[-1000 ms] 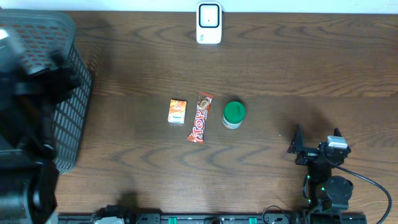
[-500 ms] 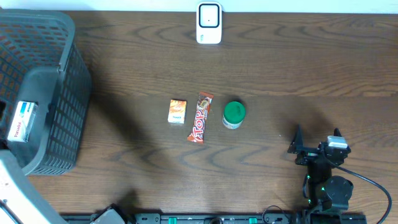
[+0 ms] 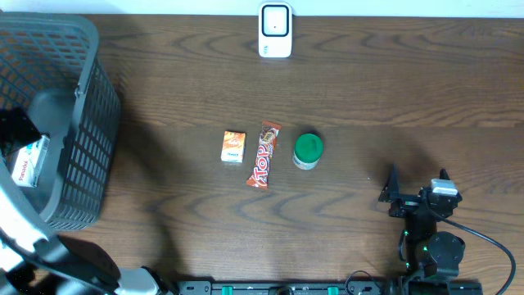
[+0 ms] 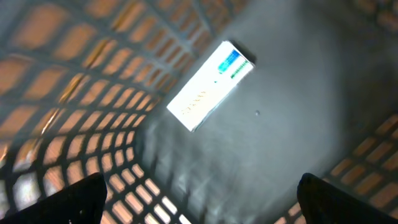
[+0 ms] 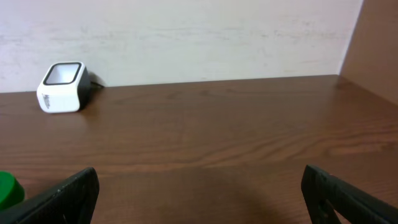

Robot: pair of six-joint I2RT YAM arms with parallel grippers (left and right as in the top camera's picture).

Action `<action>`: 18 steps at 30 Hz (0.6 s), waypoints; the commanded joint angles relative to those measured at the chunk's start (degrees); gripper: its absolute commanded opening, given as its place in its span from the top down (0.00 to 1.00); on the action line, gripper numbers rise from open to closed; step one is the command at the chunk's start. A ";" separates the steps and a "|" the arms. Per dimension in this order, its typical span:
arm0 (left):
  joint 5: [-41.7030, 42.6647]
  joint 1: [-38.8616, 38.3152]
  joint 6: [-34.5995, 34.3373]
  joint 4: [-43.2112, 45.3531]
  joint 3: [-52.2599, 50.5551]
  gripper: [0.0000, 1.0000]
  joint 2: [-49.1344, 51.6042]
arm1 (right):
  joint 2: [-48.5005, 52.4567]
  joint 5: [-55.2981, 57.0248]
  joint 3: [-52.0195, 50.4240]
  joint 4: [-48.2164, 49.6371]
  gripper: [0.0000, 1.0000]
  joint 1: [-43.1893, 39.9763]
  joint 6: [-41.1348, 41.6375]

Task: Scan the item barcode
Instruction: 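Reach left gripper into basket and grasp white-blue caplets box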

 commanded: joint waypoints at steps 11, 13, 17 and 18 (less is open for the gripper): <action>-1.95 1.49 15.50 5.44 -0.72 0.02 13.20 | -0.35 0.09 -0.07 -0.20 0.01 0.33 -0.66; -1.73 1.97 15.50 5.70 -0.72 0.02 14.93 | -0.35 0.09 -0.07 -0.20 0.01 0.33 -0.66; 1.77 2.78 16.59 6.01 -0.72 0.02 17.84 | -0.35 0.09 -0.07 -0.20 0.01 0.33 -0.66; 2.78 2.84 17.88 6.03 -0.76 0.02 18.47 | -0.35 0.09 -0.07 -0.20 0.01 0.33 -0.66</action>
